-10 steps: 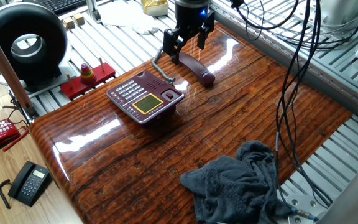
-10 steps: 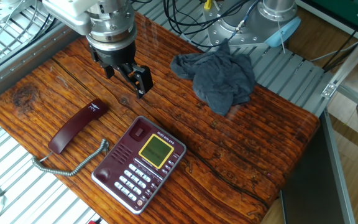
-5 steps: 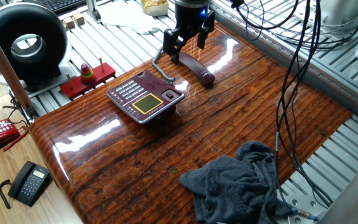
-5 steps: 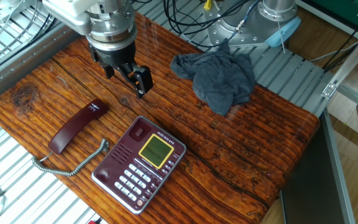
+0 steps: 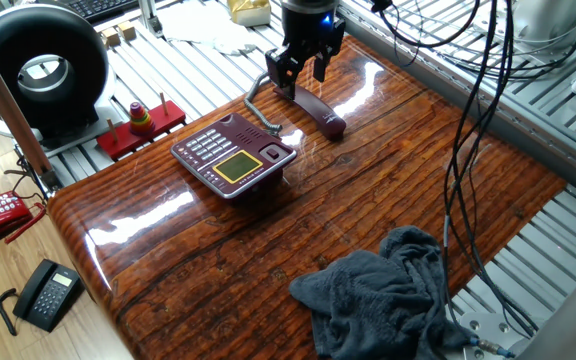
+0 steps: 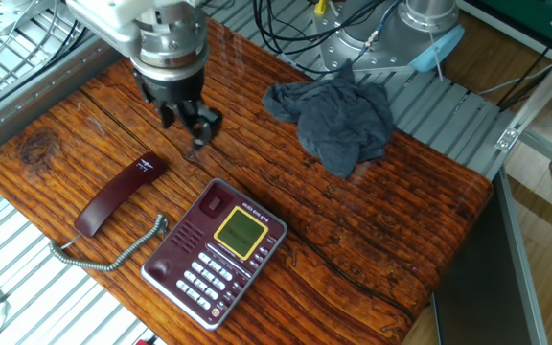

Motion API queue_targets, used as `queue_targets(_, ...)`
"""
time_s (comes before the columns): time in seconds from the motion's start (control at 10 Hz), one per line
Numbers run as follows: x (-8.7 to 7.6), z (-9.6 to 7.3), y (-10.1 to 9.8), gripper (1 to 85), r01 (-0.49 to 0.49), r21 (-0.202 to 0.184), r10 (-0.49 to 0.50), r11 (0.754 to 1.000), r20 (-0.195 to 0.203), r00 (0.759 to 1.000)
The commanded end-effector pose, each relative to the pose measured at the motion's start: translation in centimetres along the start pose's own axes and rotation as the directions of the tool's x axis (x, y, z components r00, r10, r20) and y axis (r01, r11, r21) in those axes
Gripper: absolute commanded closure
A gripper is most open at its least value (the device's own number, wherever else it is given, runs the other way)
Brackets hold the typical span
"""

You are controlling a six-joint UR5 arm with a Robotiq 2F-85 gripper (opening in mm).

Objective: Place the handset of the telephone on the corresponding phone cradle

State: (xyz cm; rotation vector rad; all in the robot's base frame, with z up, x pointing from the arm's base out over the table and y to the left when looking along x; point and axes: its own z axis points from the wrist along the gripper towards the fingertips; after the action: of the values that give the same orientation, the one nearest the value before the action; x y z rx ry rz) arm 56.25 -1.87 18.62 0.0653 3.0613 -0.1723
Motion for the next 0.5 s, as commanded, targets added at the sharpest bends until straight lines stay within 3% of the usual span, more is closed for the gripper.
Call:
queue_targets(0.0,-1.32,0.28,-0.49,84.7,-0.044,0.05,0.041,0.998,0.057,0.998)
queue_targets(0.4,-1.92,0.91,-1.35,84.7,-0.009,0.034,0.007,0.999,0.053,0.999)
